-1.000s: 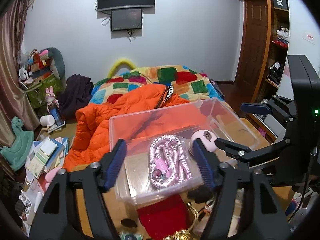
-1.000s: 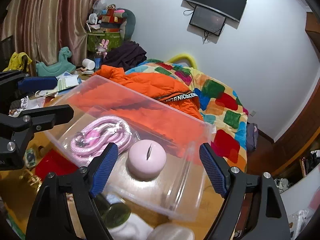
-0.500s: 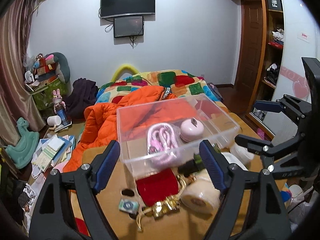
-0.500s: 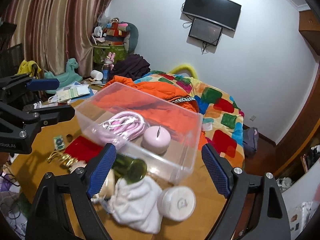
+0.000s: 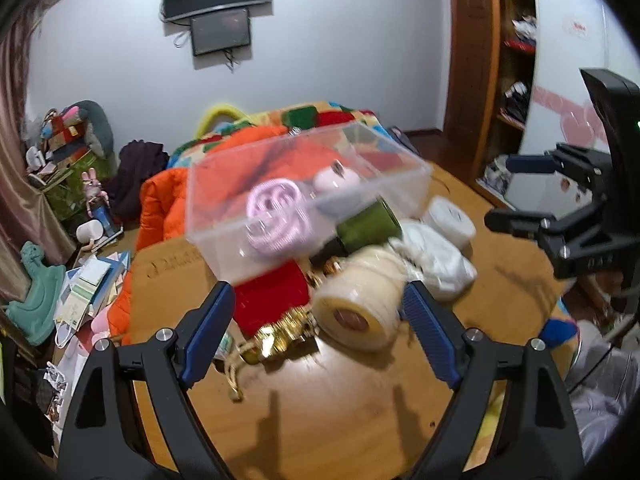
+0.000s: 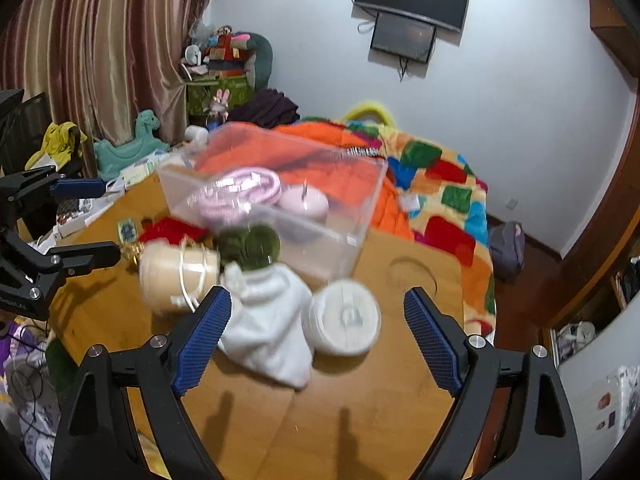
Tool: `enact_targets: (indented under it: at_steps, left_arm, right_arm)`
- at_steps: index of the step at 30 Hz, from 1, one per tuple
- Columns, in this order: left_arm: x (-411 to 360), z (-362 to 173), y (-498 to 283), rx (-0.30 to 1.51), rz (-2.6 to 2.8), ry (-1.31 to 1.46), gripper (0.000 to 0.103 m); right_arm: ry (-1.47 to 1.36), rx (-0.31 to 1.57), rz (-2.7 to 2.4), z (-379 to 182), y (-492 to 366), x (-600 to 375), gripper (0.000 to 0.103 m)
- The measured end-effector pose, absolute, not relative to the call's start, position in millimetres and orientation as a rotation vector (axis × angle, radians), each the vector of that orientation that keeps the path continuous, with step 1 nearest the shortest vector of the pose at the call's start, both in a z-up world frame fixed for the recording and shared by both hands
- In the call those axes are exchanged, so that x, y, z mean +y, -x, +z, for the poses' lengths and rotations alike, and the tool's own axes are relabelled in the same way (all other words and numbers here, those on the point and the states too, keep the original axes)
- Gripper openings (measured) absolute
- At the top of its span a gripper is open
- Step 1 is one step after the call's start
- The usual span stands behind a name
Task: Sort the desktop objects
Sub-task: 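Lift both open grippers out of the clear box back over the table, then grasp the white round lidded container with the right gripper while the left grasps the square badge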
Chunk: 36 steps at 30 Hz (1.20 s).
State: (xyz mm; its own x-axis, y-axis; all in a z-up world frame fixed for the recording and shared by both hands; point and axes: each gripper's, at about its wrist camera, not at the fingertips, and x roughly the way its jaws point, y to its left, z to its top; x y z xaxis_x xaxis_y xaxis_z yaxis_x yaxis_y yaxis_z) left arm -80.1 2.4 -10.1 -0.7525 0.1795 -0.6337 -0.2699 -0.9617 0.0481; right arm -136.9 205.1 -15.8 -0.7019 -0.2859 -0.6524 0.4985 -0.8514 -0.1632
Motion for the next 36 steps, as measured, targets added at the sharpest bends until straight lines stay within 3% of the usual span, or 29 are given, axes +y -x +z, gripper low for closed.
enact_targets:
  at_steps: [7, 19, 26, 33, 36]
  left_arm:
    - [-14, -39, 66, 0.172, 2.737, 1.07, 0.086]
    - [-89, -59, 91, -0.064, 2.854, 1.22, 0.086]
    - [-101, -68, 115, -0.114, 2.833, 1.266, 0.062]
    - [-89, -79, 126, -0.02, 2.823, 1.278, 0.054]
    - [-86, -79, 128, 0.016, 2.83, 1.27, 0.048]
  right_arm:
    - [-0.984, 0.415, -2.478, -43, 137, 224, 0.086]
    - [-1.1, 0.289, -2.482, -69, 178, 246, 0.086]
    - [-1.093, 0.289, -2.472, -76, 194, 245, 0.084]
    - [-1.118, 0.26, -2.416, -86, 208, 234, 0.08]
    - [-1.131, 0.239, -2.393, -90, 213, 231, 0.07]
